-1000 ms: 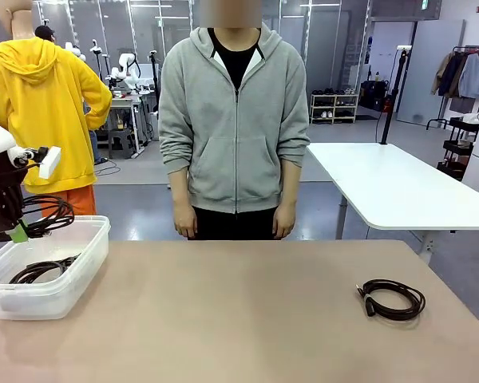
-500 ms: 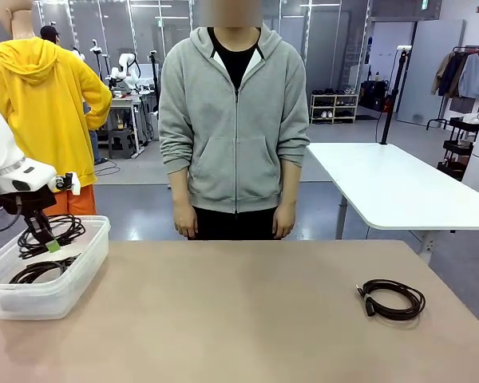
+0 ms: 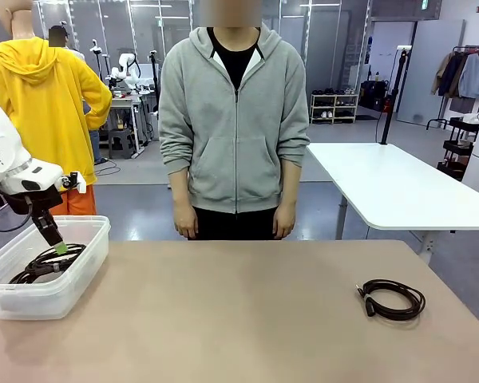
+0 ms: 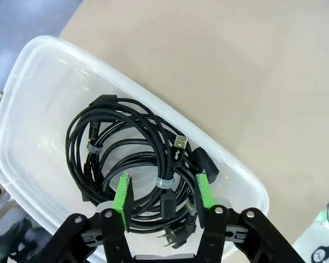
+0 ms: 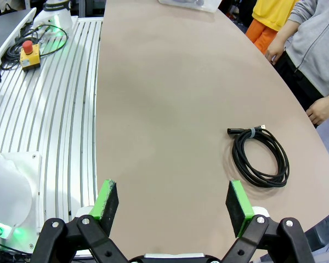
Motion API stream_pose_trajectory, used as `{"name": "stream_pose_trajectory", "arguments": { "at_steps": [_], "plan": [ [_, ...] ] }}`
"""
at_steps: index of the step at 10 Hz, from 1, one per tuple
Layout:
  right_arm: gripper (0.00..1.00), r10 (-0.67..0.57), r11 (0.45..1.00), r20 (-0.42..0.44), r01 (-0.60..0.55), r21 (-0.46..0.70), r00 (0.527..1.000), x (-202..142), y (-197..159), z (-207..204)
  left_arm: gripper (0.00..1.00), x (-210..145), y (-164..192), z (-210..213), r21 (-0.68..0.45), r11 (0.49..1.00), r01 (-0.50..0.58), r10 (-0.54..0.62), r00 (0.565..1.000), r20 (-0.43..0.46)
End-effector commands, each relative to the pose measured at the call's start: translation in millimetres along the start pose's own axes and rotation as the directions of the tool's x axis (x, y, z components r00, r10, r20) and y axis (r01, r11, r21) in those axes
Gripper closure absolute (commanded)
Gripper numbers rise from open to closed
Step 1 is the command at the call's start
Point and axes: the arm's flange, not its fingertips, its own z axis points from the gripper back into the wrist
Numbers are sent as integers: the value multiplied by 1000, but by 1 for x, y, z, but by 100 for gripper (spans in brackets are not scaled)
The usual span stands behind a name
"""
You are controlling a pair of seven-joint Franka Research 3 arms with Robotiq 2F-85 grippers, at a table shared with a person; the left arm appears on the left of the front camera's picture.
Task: Organize and store the cables.
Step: Place the USB Extension Cable into the Organizing box.
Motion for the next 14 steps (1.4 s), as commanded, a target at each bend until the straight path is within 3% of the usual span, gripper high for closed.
{"name": "stream_pose_trajectory", "arguments": {
  "at_steps": [1, 2, 3, 4, 14],
  "plan": [
    [0, 4, 1000, 3, -4, -4, 1000, 1, 0, 1, 12, -4, -17, 19, -28, 999, -29, 31, 998, 49],
    [0, 4, 1000, 3, -4, -4, 1000, 1, 0, 1, 0, -4, -30, 28, -49, 999, -14, 18, 998, 65],
    [0, 4, 1000, 3, -4, -4, 1000, 1, 0, 1, 0, -6, -45, 25, -100, 995, 12, -7, 999, 45],
    [0, 4, 1000, 3, -4, -4, 1000, 1, 0, 1, 0, 2, -13, 17, -10, 1000, -7, 7, 999, 34],
    [0, 4, 1000, 3, -4, -4, 1000, 1, 0, 1, 0, 2, -13, 17, -10, 1000, -7, 7, 999, 34]
  ]
}}
